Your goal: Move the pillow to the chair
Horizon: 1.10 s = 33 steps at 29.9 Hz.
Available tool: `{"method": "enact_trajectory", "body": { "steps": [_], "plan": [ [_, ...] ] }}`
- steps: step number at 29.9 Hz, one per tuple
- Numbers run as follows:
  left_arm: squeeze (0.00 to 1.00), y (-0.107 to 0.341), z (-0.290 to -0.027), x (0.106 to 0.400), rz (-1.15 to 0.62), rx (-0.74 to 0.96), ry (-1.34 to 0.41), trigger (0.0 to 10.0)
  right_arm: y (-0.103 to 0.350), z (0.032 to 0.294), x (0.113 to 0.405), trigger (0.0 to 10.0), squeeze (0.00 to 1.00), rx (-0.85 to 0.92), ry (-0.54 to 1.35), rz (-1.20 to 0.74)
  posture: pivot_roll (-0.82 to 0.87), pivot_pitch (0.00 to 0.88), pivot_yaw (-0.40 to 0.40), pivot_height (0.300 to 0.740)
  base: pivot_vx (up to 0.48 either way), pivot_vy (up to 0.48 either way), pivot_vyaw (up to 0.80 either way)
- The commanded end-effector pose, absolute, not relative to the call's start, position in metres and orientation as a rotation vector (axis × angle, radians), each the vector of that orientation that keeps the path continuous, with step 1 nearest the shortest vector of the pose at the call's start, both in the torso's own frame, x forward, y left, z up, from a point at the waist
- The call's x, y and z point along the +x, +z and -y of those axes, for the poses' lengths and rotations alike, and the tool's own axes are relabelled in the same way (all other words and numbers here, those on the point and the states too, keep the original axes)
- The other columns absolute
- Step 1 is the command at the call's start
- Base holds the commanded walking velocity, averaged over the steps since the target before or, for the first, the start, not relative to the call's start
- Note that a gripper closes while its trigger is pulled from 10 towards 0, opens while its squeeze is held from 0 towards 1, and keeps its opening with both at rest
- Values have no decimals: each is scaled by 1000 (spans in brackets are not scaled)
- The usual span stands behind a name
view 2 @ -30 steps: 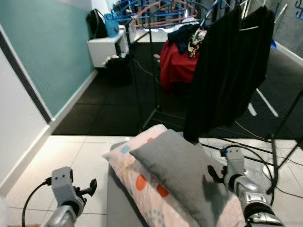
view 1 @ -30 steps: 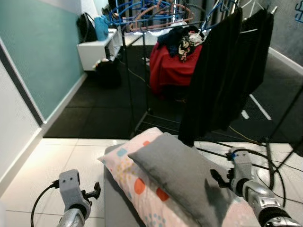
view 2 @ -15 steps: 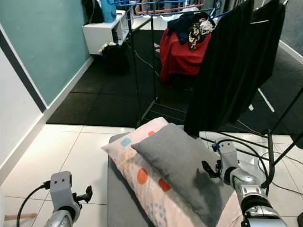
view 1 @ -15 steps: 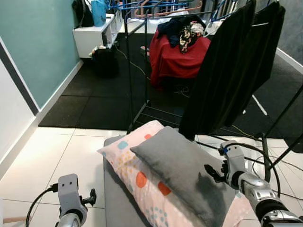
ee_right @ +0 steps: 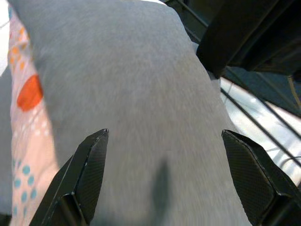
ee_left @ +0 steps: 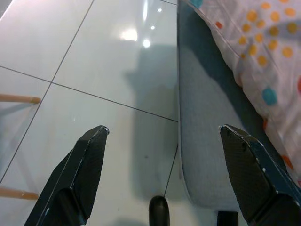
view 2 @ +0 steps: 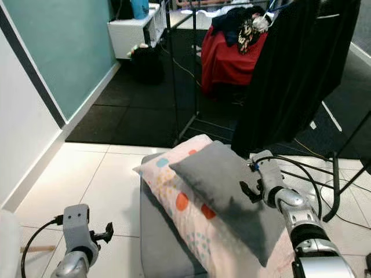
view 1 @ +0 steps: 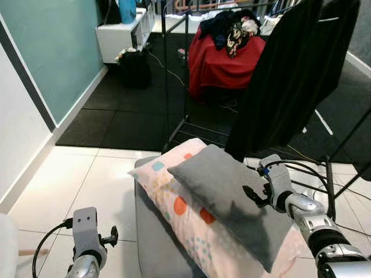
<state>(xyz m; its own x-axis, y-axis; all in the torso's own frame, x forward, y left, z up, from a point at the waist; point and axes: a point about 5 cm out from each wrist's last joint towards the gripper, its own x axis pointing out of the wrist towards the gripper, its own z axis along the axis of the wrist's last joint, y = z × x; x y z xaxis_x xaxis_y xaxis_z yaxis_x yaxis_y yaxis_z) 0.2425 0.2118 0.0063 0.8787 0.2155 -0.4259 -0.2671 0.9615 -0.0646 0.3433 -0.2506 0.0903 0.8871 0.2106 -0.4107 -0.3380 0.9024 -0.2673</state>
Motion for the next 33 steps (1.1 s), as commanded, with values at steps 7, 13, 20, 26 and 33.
{"method": "enact_trajectory", "body": {
  "steps": [7, 13, 20, 26, 33],
  "plan": [
    [0, 5, -216, 241, -453, -92, 252, 10000, 89, 250, 343, 10000, 0, -390, 280, -391, -211, 75, -15, 740, -35, 0, 0],
    [0, 5, -215, 243, -447, -82, 244, 10000, 88, 251, 342, 10000, 0, -393, 275, -394, -215, 67, -12, 740, 0, 0, 0],
    [0, 5, -211, 244, -447, -81, 222, 10000, 87, 251, 342, 10000, 0, -403, 277, -394, -216, 72, -9, 740, 0, 0, 0],
    [0, 4, -210, 243, -454, -62, 210, 10000, 90, 242, 344, 10000, 0, -435, 323, -366, -214, 80, -11, 740, 0, -311, 0],
    [0, 4, -214, 245, -452, -84, 237, 10000, 98, 217, 354, 10000, 0, -669, 467, -353, -208, 93, -18, 740, 0, 0, 0]
  ]
}}
